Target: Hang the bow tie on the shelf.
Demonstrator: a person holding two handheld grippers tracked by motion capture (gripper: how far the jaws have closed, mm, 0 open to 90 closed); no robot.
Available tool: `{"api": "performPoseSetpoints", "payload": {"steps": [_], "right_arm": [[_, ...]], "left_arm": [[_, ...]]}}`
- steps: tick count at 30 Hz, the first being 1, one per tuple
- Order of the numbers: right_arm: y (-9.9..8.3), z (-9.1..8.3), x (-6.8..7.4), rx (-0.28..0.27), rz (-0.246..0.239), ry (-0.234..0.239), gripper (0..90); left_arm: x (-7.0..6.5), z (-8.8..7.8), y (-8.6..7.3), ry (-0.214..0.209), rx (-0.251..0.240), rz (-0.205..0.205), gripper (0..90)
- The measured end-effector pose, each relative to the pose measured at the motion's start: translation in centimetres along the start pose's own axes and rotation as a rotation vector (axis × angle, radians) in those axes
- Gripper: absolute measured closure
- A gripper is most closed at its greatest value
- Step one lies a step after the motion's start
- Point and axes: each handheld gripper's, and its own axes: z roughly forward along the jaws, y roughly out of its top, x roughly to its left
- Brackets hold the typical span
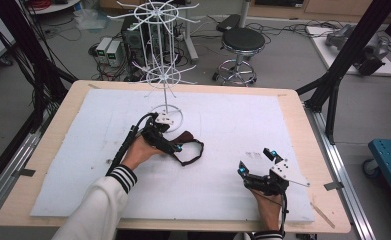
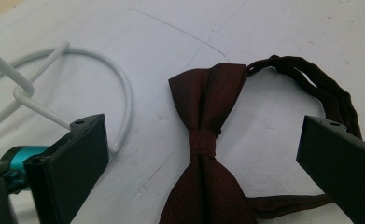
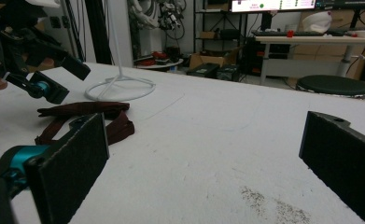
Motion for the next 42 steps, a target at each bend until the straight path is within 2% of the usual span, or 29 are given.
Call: {"api": "performPoseSetpoints", "payload": {"steps": [8, 9, 11, 15, 18, 24, 29, 31, 33, 36, 39, 42], "right_arm": [[0.0, 0.0, 0.0, -0.001, 0.000, -0.002, 0.7], [0.0, 0.0, 0.0, 0.000, 0.000, -0.001, 0.7], [0.0, 0.0, 0.0, 0.000, 0.000, 0.000, 0.7], [0.0, 0.0, 0.0, 0.000, 0.001, 0.000, 0.7], [0.0, 0.0, 0.0, 0.000, 0.001, 0.000, 0.7], [0.0, 0.0, 0.0, 0.000, 0.001, -0.001, 0.7], [0.0, 0.0, 0.0, -0.001, -0.001, -0.001, 0.7], [0.0, 0.0, 0.0, -0.001, -0.001, -0.001, 0.7], [0.0, 0.0, 0.0, -0.002, 0.001, 0.000, 0.7], [0.0, 0.0, 0.0, -0.003, 0.002, 0.000, 0.7], [0.0, 0.0, 0.0, -0.003, 0.003, 0.001, 0.7], [0.0, 0.0, 0.0, -0.003, 0.002, 0.001, 0.7]], "left_arm": [[-0.1, 0.7, -0.2, -0.002, 0.046, -0.016, 2.9], [-0.1, 0.7, -0.2, -0.004, 0.049, -0.013, 5.8], [-0.1, 0.8, -0.3, -0.006, 0.059, -0.002, 17.0], [-0.2, 1.1, -0.2, -0.005, 0.095, -0.009, 18.5], [-0.4, 1.2, -0.2, -0.015, 0.101, -0.004, 26.4], [-0.4, 1.3, -0.2, -0.015, 0.123, -0.019, 35.8], [-0.3, 1.3, -0.2, -0.031, 0.130, -0.038, 50.8], [-0.4, 1.3, -0.2, -0.026, 0.134, -0.040, 53.4], [-0.4, 1.3, -0.2, -0.008, 0.133, -0.028, 59.9], [-0.3, 1.5, -0.3, -0.013, 0.146, -0.049, 67.8], [-0.5, 1.5, -0.4, -0.009, 0.149, -0.045, 74.1], [-0.6, 1.4, -0.3, -0.008, 0.159, -0.019, 76.5]]}}
